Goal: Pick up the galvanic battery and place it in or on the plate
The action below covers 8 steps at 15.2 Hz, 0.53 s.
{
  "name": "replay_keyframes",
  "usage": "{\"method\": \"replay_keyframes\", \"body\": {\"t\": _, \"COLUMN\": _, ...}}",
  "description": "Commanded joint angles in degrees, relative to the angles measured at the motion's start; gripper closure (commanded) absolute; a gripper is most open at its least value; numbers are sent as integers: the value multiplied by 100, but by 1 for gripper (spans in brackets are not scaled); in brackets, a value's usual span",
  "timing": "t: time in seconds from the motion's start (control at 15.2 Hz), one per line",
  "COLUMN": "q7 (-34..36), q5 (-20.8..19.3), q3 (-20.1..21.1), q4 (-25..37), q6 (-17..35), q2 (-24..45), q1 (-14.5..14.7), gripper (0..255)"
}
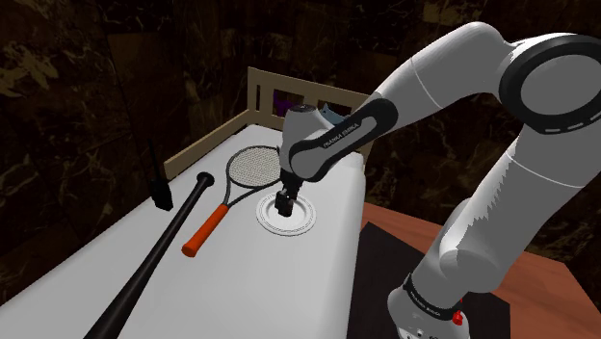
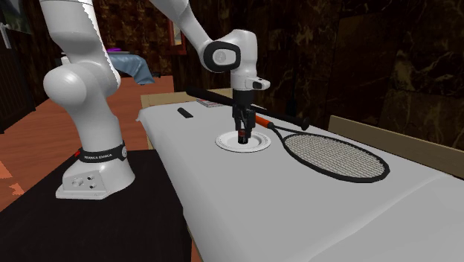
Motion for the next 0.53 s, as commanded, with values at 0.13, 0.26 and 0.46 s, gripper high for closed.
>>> {"method": "replay_keyframes", "body": {"t": 0.13, "q7": 0, "q5": 0, "q3": 0, "q4": 0, "q6": 0, "q2": 0, "q1": 0, "gripper": 0}}
{"method": "replay_keyframes", "body": {"t": 0.26, "q7": -43, "q5": 58, "q3": -3, "q4": 107, "q6": -420, "q2": -316, "q1": 5, "gripper": 0}}
{"method": "replay_keyframes", "body": {"t": 0.46, "q7": -72, "q5": 96, "q3": -10, "q4": 231, "q6": -796, "q2": -569, "q1": 11, "gripper": 0}}
